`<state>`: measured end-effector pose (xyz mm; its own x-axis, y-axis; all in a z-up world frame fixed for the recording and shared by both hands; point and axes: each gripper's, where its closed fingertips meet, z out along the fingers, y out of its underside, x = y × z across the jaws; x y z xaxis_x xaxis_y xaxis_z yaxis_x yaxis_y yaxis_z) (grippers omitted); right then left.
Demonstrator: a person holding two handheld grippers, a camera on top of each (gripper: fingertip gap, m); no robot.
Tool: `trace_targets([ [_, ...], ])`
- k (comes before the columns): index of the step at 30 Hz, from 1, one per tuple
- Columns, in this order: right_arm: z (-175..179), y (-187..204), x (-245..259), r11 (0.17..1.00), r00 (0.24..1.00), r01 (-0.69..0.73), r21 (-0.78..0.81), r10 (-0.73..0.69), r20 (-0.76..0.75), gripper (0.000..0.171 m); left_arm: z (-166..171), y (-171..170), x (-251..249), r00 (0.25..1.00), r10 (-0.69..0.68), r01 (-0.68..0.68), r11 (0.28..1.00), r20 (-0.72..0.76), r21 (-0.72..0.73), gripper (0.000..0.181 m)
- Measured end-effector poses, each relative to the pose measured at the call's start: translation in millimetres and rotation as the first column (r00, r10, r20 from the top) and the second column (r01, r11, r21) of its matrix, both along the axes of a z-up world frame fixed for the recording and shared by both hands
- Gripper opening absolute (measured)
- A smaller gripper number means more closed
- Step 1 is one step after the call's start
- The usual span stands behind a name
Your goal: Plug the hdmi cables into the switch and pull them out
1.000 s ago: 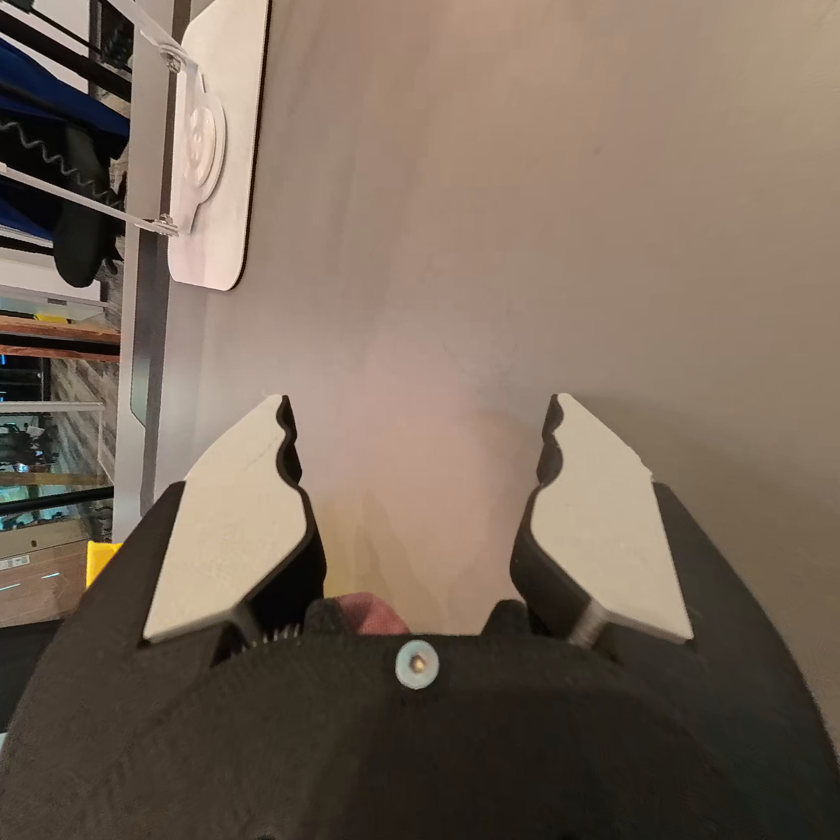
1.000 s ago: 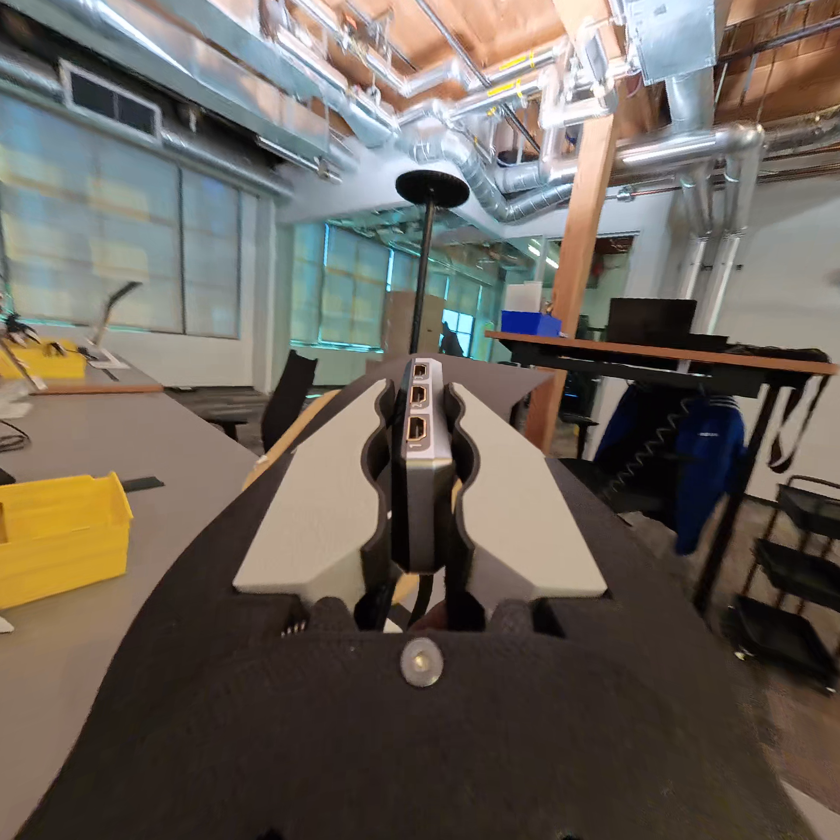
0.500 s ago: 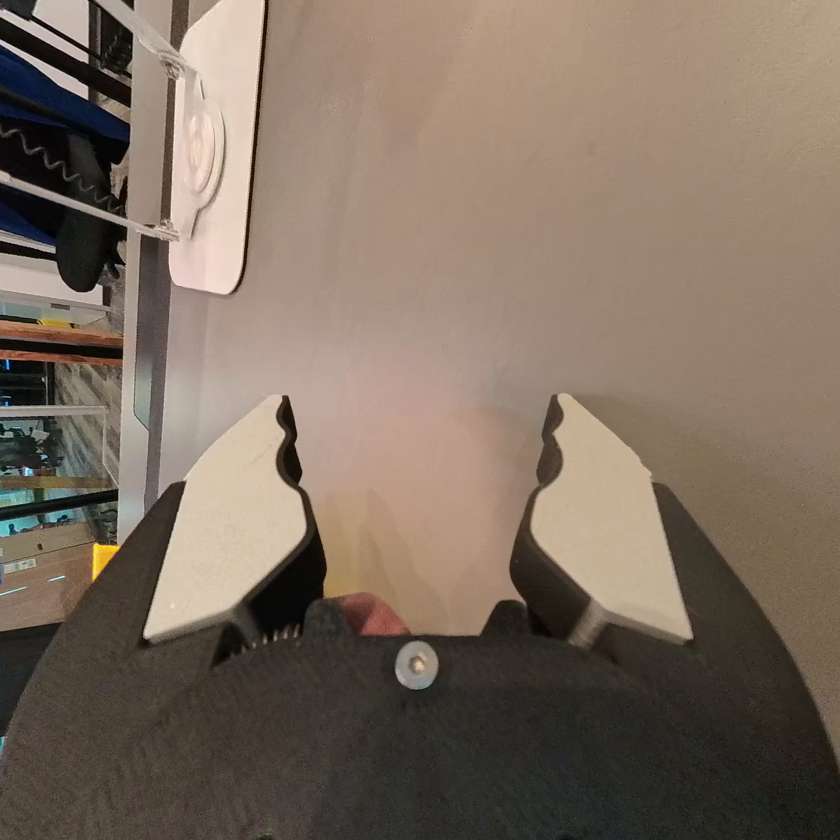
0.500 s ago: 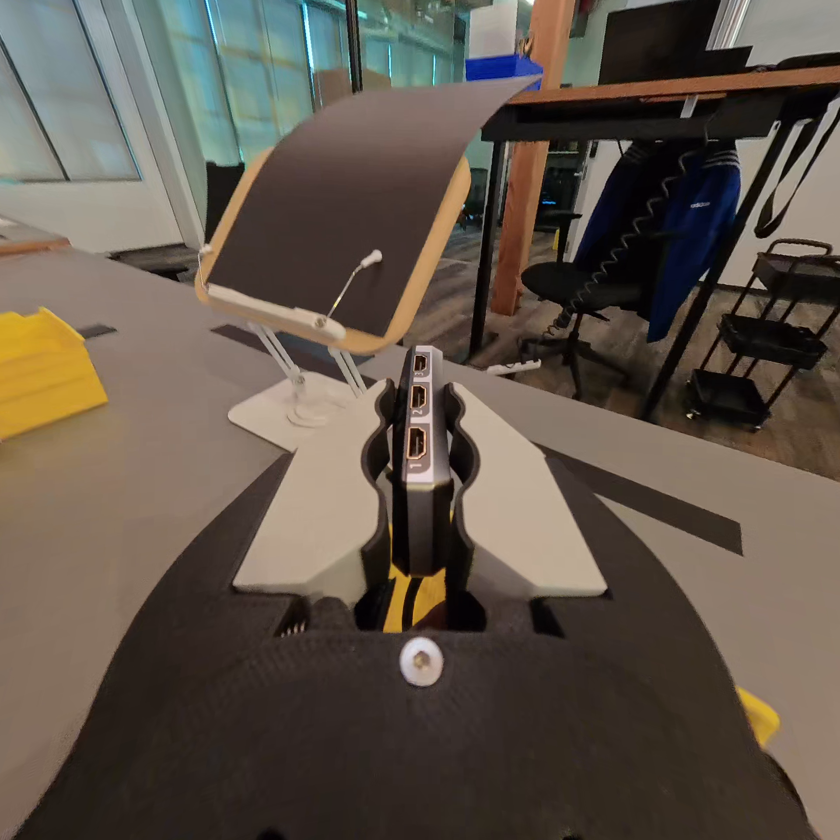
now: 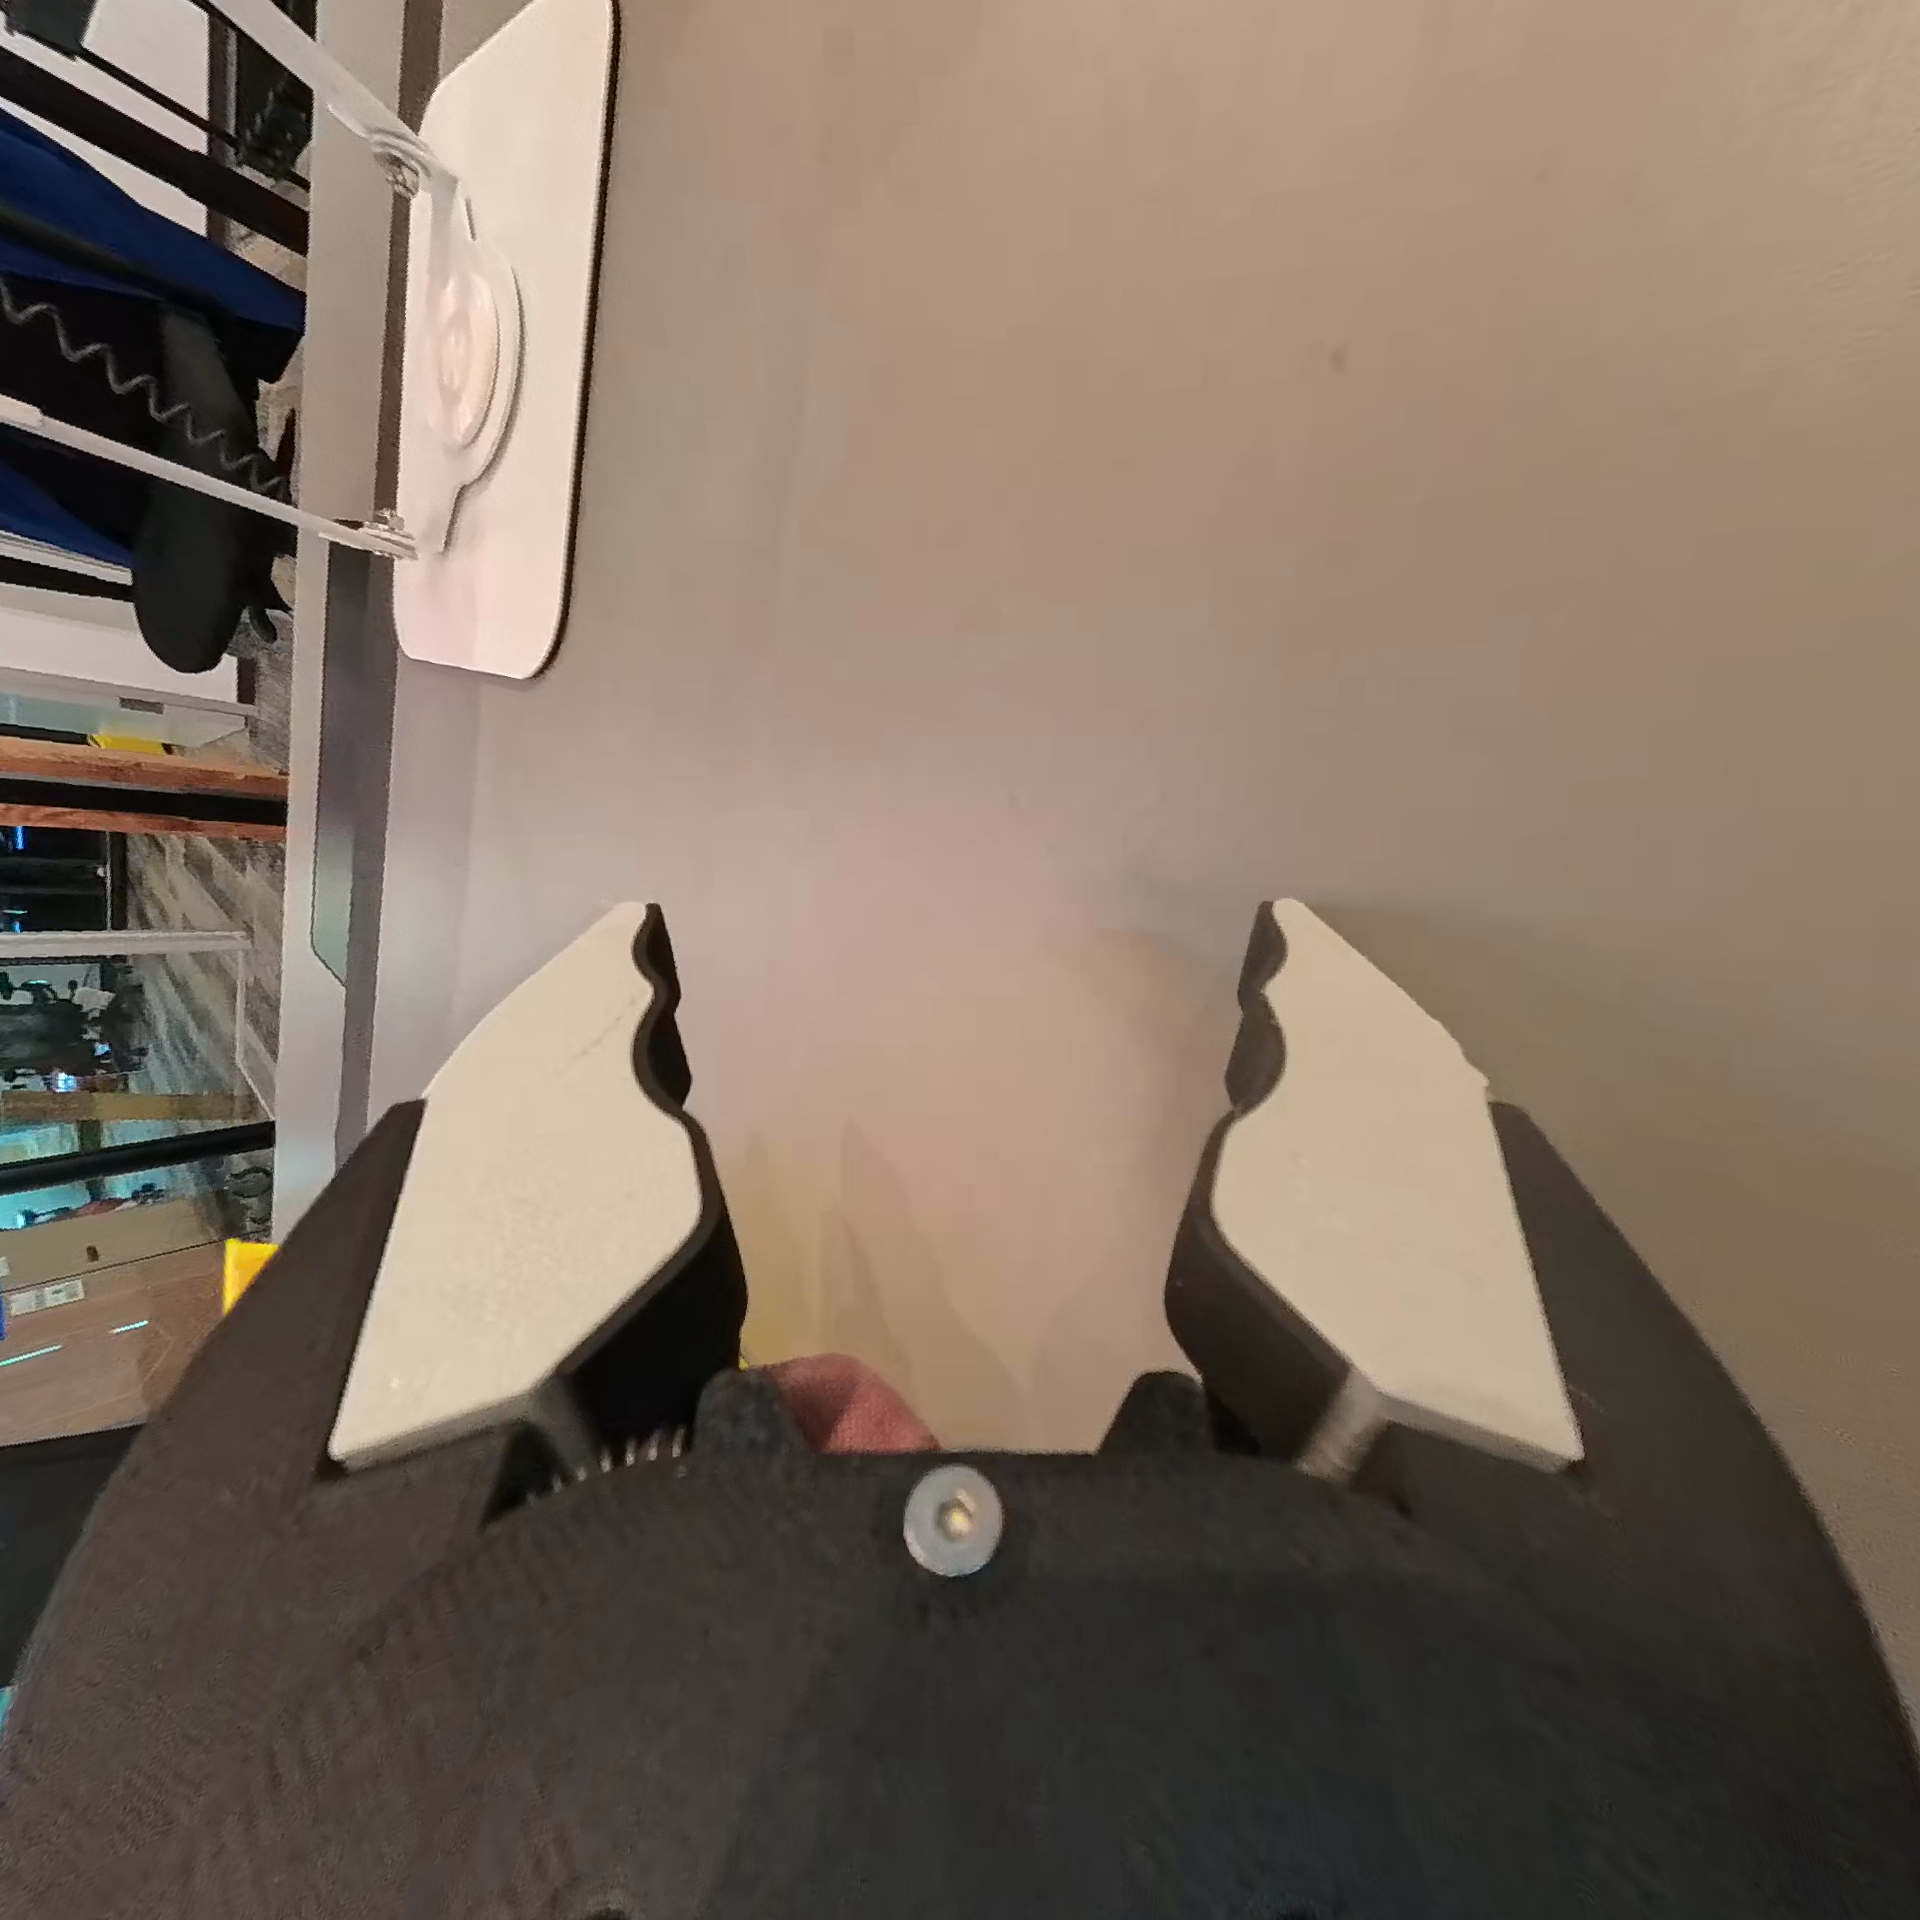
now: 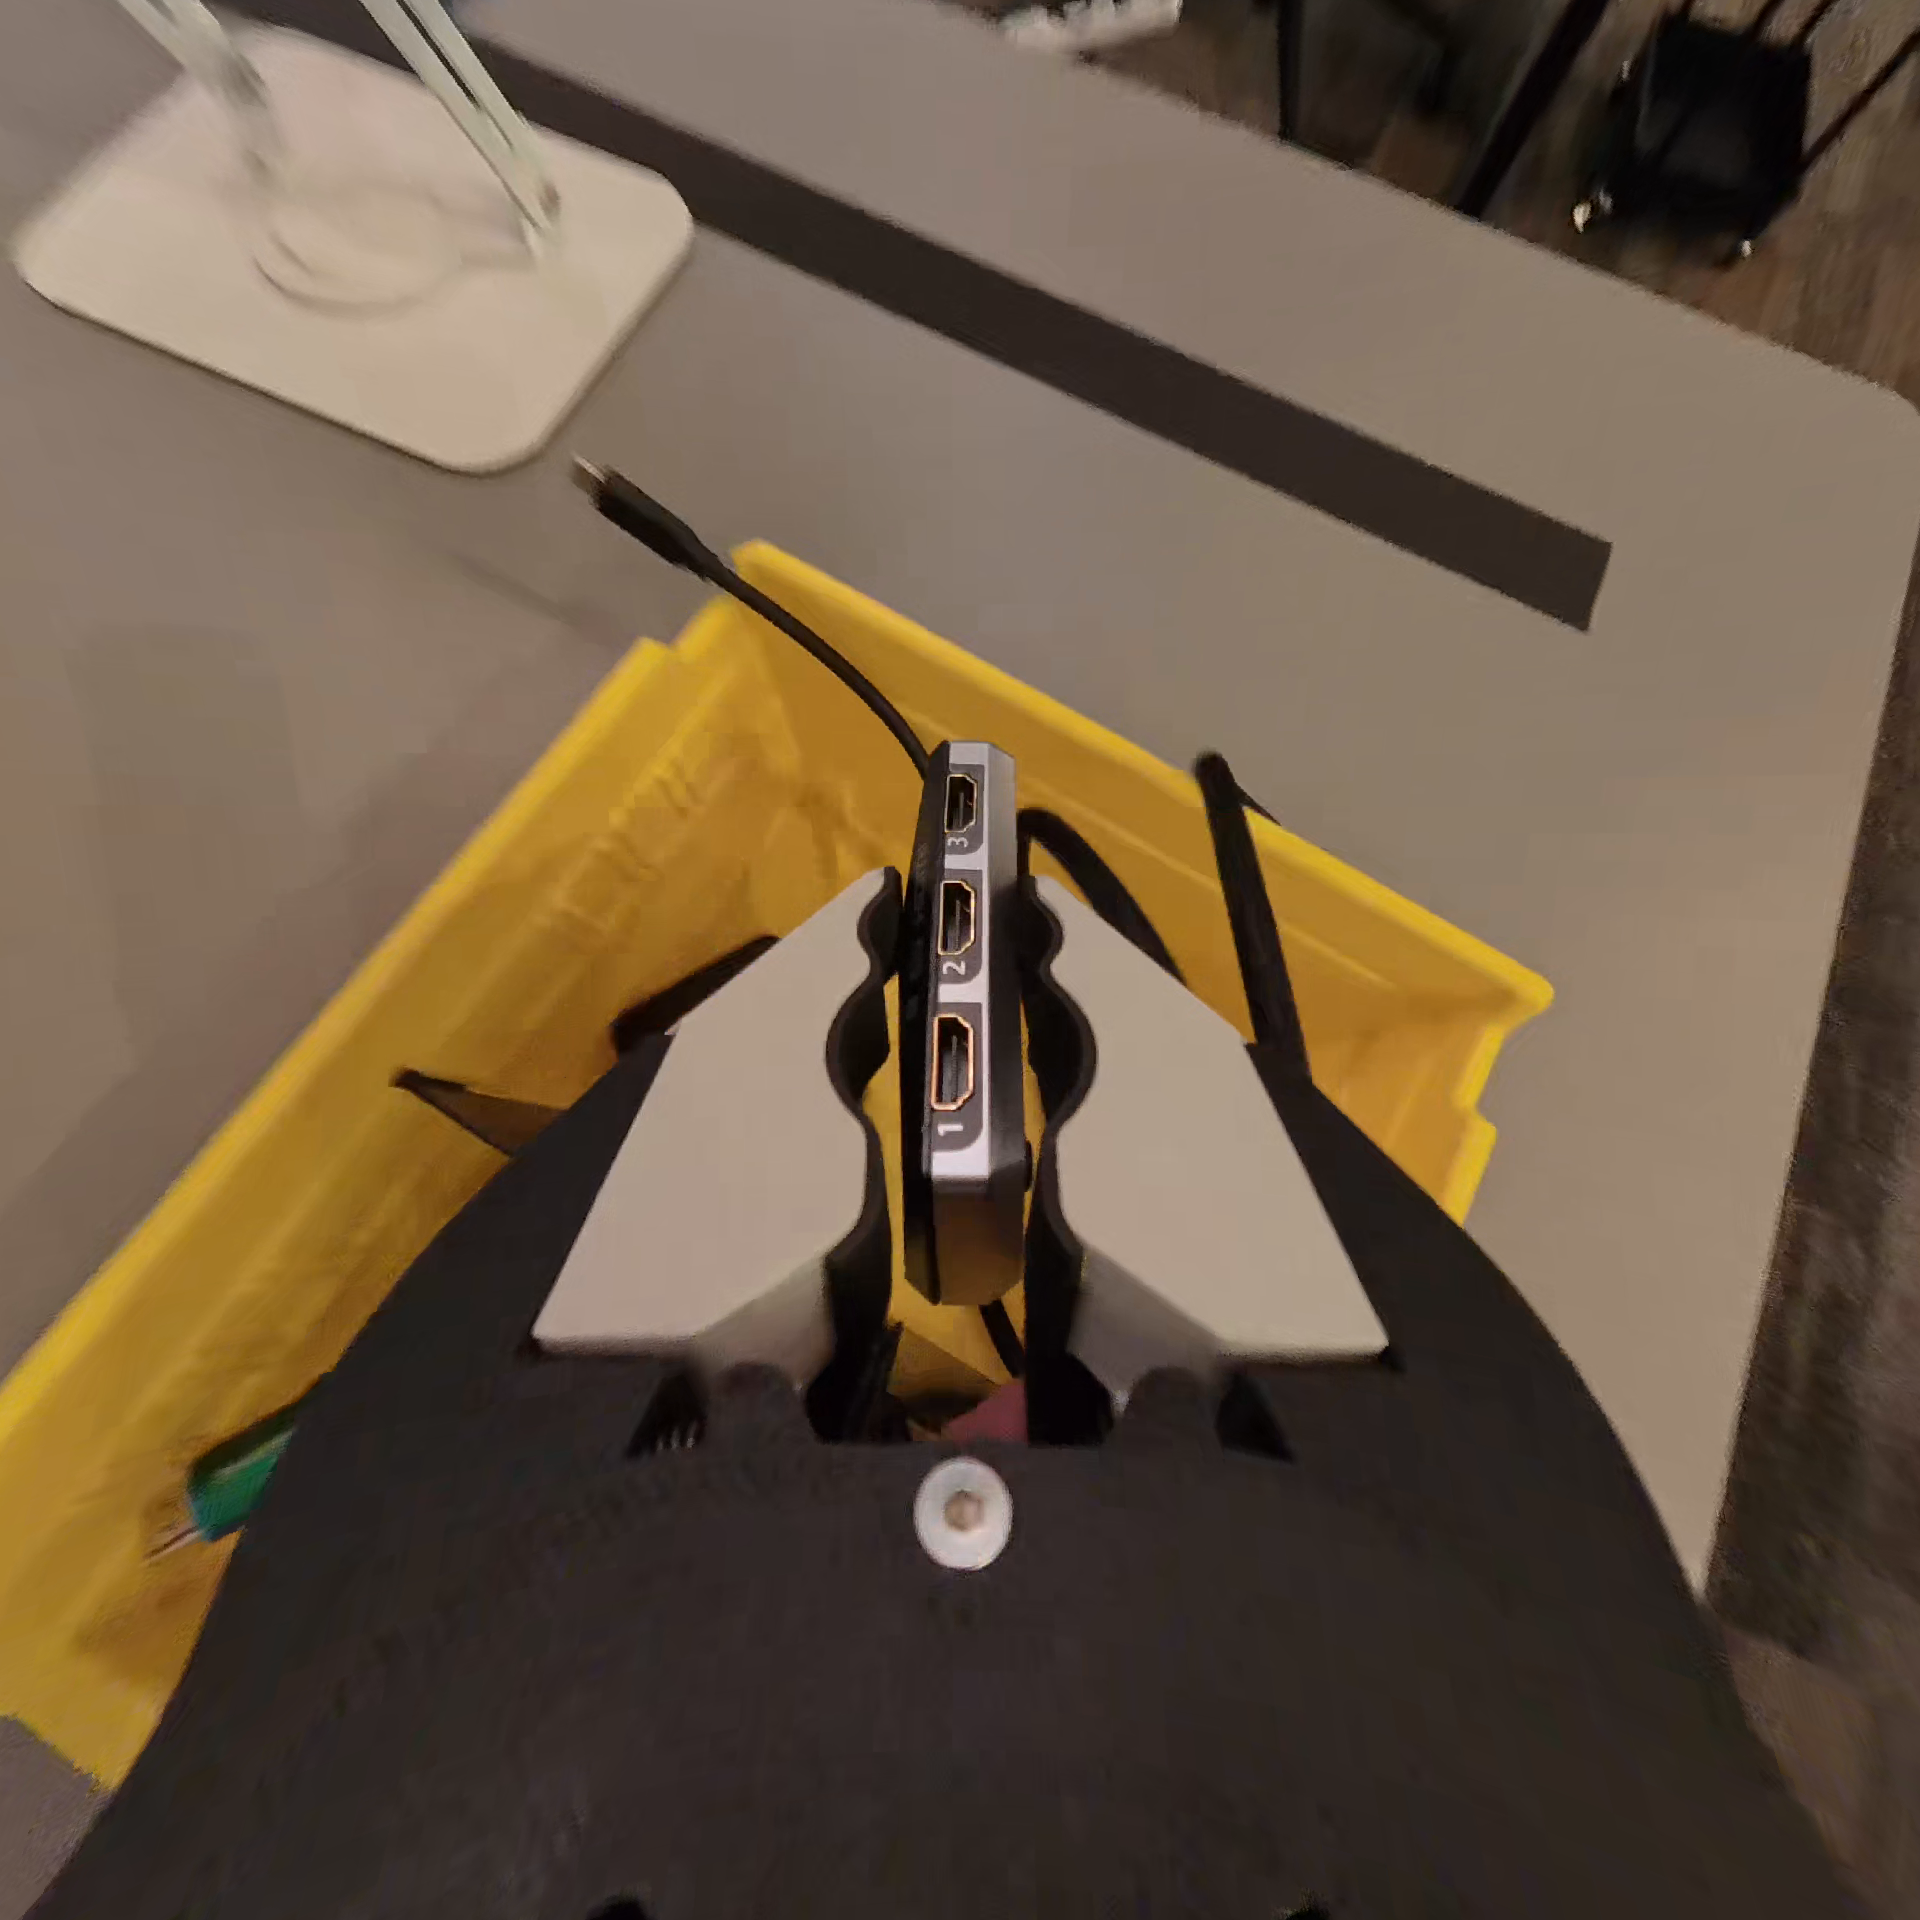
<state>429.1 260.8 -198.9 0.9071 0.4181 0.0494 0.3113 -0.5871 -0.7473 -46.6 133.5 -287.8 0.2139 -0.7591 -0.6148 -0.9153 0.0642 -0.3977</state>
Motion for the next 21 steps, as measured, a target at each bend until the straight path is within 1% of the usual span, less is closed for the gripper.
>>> trace_targets([
  [4,-31.8,8.5,9.8,0.996,0.987,0.012,-0.089,0.003,0.161,0.019,4.8,-2.6,1.2,1.000,-0.003,0.003,1.000,0.001,0.006,0.102],
  [6,-52.7,7.5,8.4,0.985,0.969,-0.004,-0.170,0.046,0.245,0.020,7.5,-3.8,2.4,1.000,-0.005,0.005,1.000,0.003,0.009,0.102],
  [7,-64.2,4.0,5.5,0.974,0.958,-0.022,-0.224,0.084,0.272,0.026,8.8,-4.3,3.1,1.000,-0.006,0.006,1.000,0.003,0.010,0.102],
  [8,-74.1,-1.1,2.8,0.960,0.946,-0.043,-0.276,0.129,0.299,0.036,10.0,-5.0,3.9,1.000,-0.008,0.008,1.000,0.004,0.011,0.102],
  [10,-78.7,-6.3,1.0,0.951,0.914,-0.066,-0.301,0.178,0.364,0.047,12.2,-6.3,5.5,1.000,-0.011,0.011,1.000,0.006,0.011,0.102],
  [11,-75.7,-10.0,-1.7,0.950,0.907,-0.082,-0.302,0.197,0.372,0.051,13.4,-6.8,6.2,1.000,-0.012,0.012,1.000,0.008,0.012,0.102],
  [15,-45.5,-27.1,-12.9,0.950,0.911,-0.151,-0.275,0.241,0.334,0.052,16.5,-8.6,10.7,1.000,-0.020,0.020,1.000,0.017,0.005,0.102],
  [19,-4.5,-40.3,-12.4,0.961,0.893,-0.201,-0.191,0.260,0.368,0.047,18.0,-11.3,15.0,0.999,-0.031,0.031,1.000,0.018,0.004,0.102],
  [21,16.2,-38.6,-6.0,0.974,0.879,-0.197,-0.115,0.228,0.419,0.042,18.6,-12.6,15.8,0.999,-0.035,0.035,0.999,0.014,0.007,0.102],
])
